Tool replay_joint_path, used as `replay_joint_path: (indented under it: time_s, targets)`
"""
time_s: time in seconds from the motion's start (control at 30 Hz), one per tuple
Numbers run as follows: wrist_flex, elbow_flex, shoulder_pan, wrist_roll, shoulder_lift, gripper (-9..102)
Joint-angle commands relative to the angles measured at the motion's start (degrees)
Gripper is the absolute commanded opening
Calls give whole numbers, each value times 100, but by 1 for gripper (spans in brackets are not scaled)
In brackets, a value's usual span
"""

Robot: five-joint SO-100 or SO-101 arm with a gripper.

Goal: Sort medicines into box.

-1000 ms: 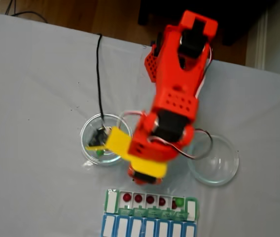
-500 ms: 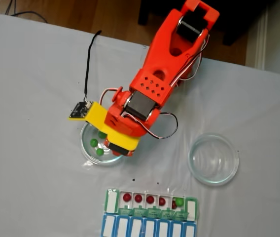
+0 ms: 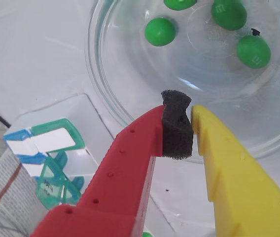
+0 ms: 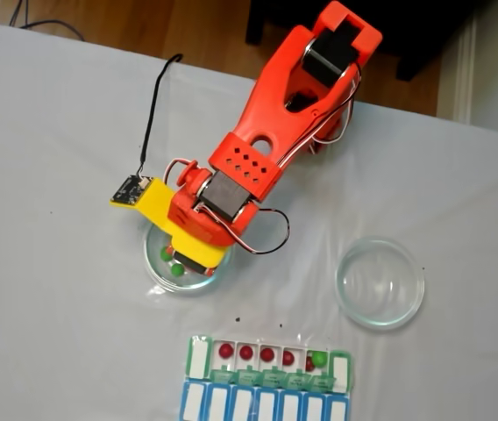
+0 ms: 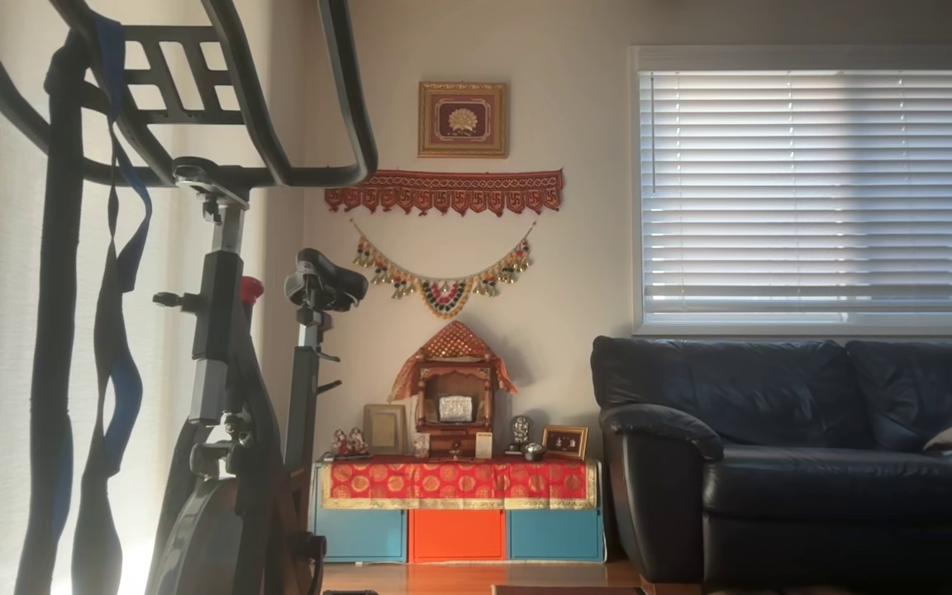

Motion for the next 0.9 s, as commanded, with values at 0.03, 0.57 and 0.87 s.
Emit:
replay_joint_path:
  time_s: [0.03, 0.57, 0.87]
  targets:
    - [26, -501, 26, -70, 9, 2]
    - [791, -290, 149, -1828, 185, 2]
    - [1002, -308, 229, -1635, -18, 1]
